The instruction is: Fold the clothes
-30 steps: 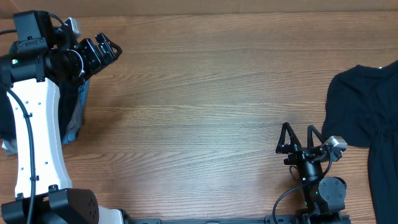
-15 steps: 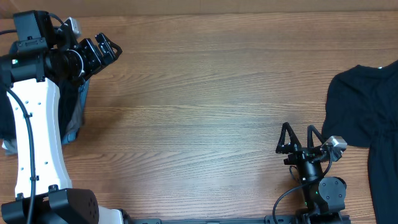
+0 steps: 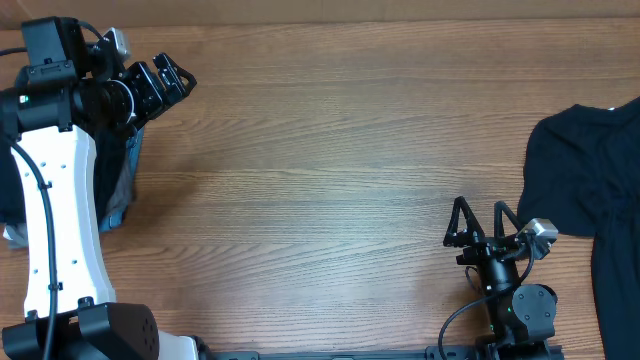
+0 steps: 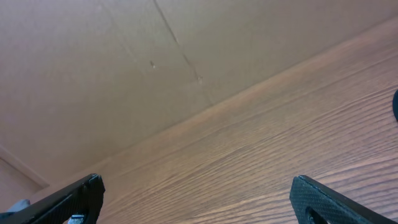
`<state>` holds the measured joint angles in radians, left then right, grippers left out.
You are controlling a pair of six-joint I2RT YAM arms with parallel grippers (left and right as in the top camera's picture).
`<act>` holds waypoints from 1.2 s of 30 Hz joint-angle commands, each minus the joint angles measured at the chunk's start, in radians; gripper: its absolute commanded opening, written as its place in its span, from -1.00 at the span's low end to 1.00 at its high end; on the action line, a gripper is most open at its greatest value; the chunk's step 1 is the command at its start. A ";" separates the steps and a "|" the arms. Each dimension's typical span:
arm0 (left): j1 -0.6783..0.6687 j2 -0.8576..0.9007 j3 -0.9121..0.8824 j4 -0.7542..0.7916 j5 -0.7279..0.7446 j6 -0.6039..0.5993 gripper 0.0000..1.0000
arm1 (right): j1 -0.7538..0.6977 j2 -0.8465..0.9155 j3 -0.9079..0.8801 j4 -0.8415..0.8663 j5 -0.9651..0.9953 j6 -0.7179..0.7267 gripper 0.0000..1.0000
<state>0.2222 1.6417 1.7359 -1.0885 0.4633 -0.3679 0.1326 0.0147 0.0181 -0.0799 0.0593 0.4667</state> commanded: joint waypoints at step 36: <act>-0.007 -0.910 -0.012 -0.309 -0.182 0.004 1.00 | 0.001 -0.012 -0.010 0.002 0.003 -0.002 1.00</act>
<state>0.2218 0.7380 1.7317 -1.3460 0.3008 -0.3672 0.1326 0.0147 0.0181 -0.0811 0.0597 0.4671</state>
